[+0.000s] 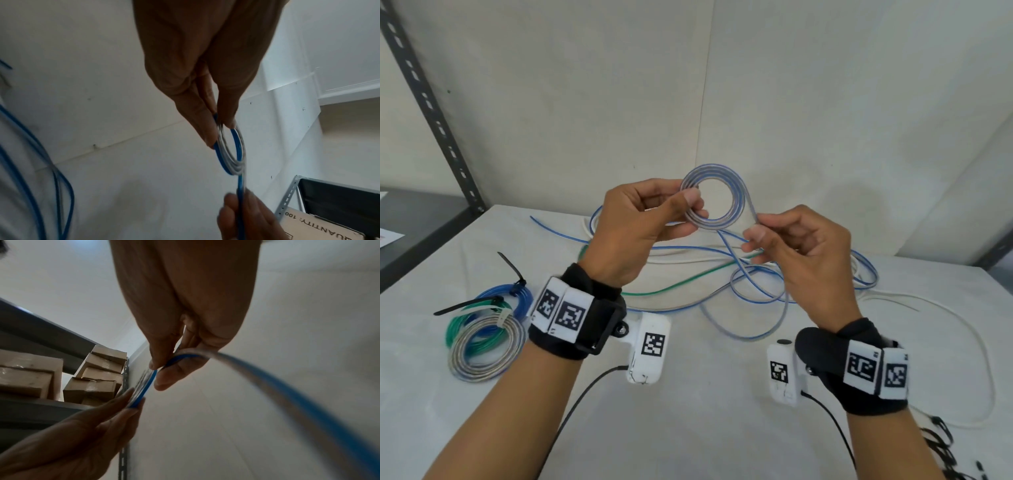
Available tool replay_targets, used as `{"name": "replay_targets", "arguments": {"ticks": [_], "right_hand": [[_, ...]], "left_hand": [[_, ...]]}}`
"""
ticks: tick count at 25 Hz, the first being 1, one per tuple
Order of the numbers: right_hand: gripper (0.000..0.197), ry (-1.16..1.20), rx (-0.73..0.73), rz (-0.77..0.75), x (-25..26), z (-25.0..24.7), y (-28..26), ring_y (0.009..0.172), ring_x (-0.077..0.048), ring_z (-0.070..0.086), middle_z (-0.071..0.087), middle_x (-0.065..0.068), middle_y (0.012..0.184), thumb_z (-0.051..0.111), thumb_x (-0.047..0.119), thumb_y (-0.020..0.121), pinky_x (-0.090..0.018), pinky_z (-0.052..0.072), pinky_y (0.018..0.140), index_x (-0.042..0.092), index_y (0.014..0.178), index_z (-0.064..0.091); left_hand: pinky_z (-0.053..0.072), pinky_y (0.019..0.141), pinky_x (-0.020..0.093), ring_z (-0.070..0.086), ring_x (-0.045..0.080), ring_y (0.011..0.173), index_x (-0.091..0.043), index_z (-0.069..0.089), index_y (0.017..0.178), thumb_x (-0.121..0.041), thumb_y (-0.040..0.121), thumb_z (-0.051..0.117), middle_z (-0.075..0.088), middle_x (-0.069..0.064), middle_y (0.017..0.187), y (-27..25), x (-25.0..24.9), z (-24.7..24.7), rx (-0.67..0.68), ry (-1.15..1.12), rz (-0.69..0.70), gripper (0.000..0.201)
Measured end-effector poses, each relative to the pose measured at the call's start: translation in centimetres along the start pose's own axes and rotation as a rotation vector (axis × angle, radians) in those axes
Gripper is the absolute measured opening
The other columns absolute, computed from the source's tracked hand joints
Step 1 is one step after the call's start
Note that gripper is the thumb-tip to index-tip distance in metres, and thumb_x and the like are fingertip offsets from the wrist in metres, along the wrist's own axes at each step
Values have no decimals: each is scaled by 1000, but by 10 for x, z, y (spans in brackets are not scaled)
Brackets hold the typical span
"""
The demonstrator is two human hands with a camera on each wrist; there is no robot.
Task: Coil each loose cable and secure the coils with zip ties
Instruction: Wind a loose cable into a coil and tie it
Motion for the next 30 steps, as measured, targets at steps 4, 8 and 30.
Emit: {"name": "replay_targets", "arguments": {"ticks": [4, 8, 30], "right_hand": [[11, 70, -92, -9, -2, 16, -5, 63, -27, 71, 74, -16, 82, 71, 2, 89, -29, 55, 54, 9, 90, 63], [13, 75, -230, -59, -4, 22, -10, 64, -26, 70, 71, -17, 80, 73, 7, 89, -31, 53, 51, 13, 88, 62], [9, -392, 277, -12, -10, -14, 2, 76, -13, 67, 74, 4, 81, 78, 10, 87, -40, 54, 59, 19, 89, 78]], "left_hand": [[59, 70, 25, 74, 18, 79, -8, 72, 96, -13, 91, 67, 76, 4, 82, -3, 8, 13, -34, -94, -19, 8], [59, 70, 24, 73, 16, 79, -7, 72, 97, -13, 92, 67, 76, 5, 84, -8, 14, 24, -26, -145, -32, 9], [62, 81, 40, 71, 21, 77, -3, 76, 102, -10, 85, 77, 75, 19, 86, -9, 18, 12, 400, 471, -94, 18]]}}
Point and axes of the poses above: each hand's wrist, its own y-axis towards the middle knuckle, its own z-axis out of the palm, x = y × z, the point moved 2 cm from there along y, towards the middle knuckle
